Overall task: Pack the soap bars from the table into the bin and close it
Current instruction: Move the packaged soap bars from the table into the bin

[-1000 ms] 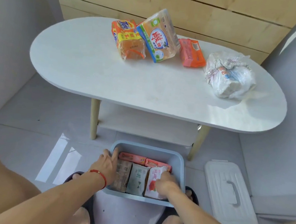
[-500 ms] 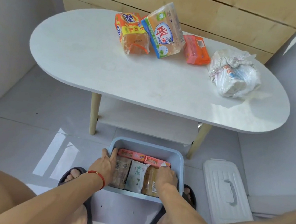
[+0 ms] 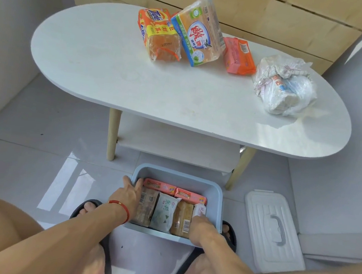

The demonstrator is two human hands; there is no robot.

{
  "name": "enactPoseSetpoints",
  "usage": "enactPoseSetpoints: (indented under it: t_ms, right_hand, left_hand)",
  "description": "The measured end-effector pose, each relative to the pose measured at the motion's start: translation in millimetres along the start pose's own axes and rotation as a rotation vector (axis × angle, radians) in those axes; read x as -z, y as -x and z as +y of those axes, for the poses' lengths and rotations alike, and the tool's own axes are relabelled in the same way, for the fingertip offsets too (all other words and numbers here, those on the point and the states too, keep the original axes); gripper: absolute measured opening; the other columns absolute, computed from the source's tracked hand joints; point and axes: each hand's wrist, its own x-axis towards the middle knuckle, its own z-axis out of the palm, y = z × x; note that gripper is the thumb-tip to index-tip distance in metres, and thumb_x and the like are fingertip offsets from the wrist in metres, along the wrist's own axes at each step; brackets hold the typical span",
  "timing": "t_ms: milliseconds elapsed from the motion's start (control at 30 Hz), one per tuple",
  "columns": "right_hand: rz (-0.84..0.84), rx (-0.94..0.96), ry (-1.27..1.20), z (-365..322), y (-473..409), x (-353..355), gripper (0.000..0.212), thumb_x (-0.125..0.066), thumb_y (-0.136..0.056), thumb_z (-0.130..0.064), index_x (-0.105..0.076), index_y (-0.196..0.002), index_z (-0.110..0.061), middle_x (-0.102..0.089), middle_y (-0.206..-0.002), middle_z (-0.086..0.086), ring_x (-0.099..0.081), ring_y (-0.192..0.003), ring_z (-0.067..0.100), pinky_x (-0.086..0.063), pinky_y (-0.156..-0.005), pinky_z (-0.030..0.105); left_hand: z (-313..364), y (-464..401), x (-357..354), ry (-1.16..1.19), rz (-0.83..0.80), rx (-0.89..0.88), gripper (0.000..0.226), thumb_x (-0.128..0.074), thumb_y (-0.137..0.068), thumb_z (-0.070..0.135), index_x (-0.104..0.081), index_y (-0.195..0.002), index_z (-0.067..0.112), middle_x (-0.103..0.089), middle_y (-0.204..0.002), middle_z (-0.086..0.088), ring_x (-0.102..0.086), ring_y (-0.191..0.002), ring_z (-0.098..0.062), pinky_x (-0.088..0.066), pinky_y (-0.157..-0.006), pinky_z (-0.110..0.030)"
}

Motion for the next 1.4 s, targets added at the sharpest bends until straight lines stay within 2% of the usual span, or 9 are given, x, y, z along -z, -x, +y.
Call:
enactPoseSetpoints:
  t_ms: [100,267,433,567,667,767,833,1133,1400]
  right_hand:
    - [0.097,-0.018,-0.287,7.0,15.5,30.9,0.038,-0.052,-0.098,-0.007,-0.060,-0.135,-0.009,-0.063,-0.131,0.012,-0.064,-0.110,0.027,-0.054,-0.090,0.032]
    - [0.305,0.300,-0.656,11.4,70.8,112.0,0.025,-0.050,-0.105,-0.023,-0.069,-0.120,-0.029,-0.074,-0.117,-0.003,-0.072,-0.103,0.015,-0.061,-0.092,0.040]
    - [0.601,0.559,-0.703,20.0,148.5,202.1,0.020,-0.055,-0.093,-0.025,-0.074,-0.090,-0.033,-0.077,-0.078,-0.012,-0.075,-0.069,0.005,-0.053,-0.058,0.016]
    - [0.890,0.506,-0.609,33.7,161.5,262.9,0.023,-0.055,-0.092,-0.015,-0.074,-0.090,-0.029,-0.071,-0.068,-0.009,-0.069,-0.063,0.009,-0.055,-0.064,0.028]
    - [1.017,0.412,-0.395,33.0,137.8,295.8,0.030,-0.055,-0.093,-0.015,-0.068,-0.119,-0.022,-0.073,-0.108,-0.001,-0.068,-0.101,0.021,-0.054,-0.091,0.039]
    - [0.979,0.379,-0.169,21.0,103.7,324.1,0.066,-0.055,-0.096,-0.017,-0.030,-0.157,-0.010,-0.033,-0.161,0.010,-0.036,-0.145,0.031,-0.039,-0.113,0.045]
    - [0.944,0.312,-0.142,9.1,84.8,338.2,0.078,-0.052,-0.100,-0.023,-0.009,-0.162,-0.006,-0.015,-0.167,0.014,-0.014,-0.154,0.031,-0.022,-0.122,0.045]
    - [1.264,-0.017,0.027,-18.0,92.2,325.5,0.034,-0.058,-0.091,-0.035,-0.065,-0.111,-0.009,-0.065,-0.112,0.015,-0.060,-0.105,0.038,-0.040,-0.073,0.043]
    - [0.905,0.034,-0.317,2.1,133.0,284.1,0.066,-0.064,-0.082,-0.049,-0.036,-0.126,-0.008,-0.060,-0.123,0.019,-0.057,-0.115,0.041,-0.039,-0.075,0.040]
  left_hand:
    - [14.1,14.0,24.7,-0.089,0.014,0.056,0.065,-0.053,-0.092,0.016,-0.023,-0.150,0.017,-0.018,-0.154,-0.029,-0.054,-0.121,-0.036,-0.052,-0.097,-0.042]
    - [54.3,61.5,93.6,-0.034,0.263,-0.115,0.035,-0.047,-0.089,0.030,-0.055,-0.121,0.019,-0.063,-0.117,-0.009,-0.062,-0.109,-0.032,-0.046,-0.079,-0.037]
    - [62.8,106.2,185.7,0.208,0.560,-0.328,0.034,-0.049,-0.082,0.044,-0.062,-0.110,0.030,-0.071,-0.100,-0.003,-0.067,-0.096,-0.033,-0.051,-0.076,-0.035]
    - [50.8,95.0,252.3,0.357,0.767,-0.473,0.041,-0.053,-0.084,0.032,-0.053,-0.125,0.030,-0.068,-0.110,-0.002,-0.063,-0.100,-0.031,-0.053,-0.084,-0.043]
    - [42.8,62.7,275.3,0.301,0.728,-0.425,0.050,-0.057,-0.086,0.021,-0.050,-0.136,0.021,-0.059,-0.128,-0.009,-0.053,-0.121,-0.030,-0.051,-0.093,-0.044]
    - [45.5,36.9,282.4,0.331,0.706,-0.348,0.054,-0.059,-0.086,0.021,-0.049,-0.138,0.017,-0.055,-0.133,-0.013,-0.046,-0.128,-0.034,-0.049,-0.095,-0.041]
    - [50.3,28.6,283.9,0.385,0.730,-0.331,0.051,-0.060,-0.086,0.022,-0.051,-0.136,0.016,-0.056,-0.130,-0.015,-0.047,-0.125,-0.035,-0.048,-0.092,-0.039]
    - [51.6,36.9,255.2,0.386,0.806,-0.316,0.046,-0.056,-0.085,0.024,-0.054,-0.131,0.020,-0.061,-0.117,-0.008,-0.052,-0.113,-0.031,-0.045,-0.077,-0.035]
    - [59.8,79.8,236.3,0.449,0.869,-0.405,0.034,-0.055,-0.085,0.020,-0.063,-0.119,0.021,-0.068,-0.110,-0.003,-0.056,-0.107,-0.027,-0.051,-0.083,-0.038]
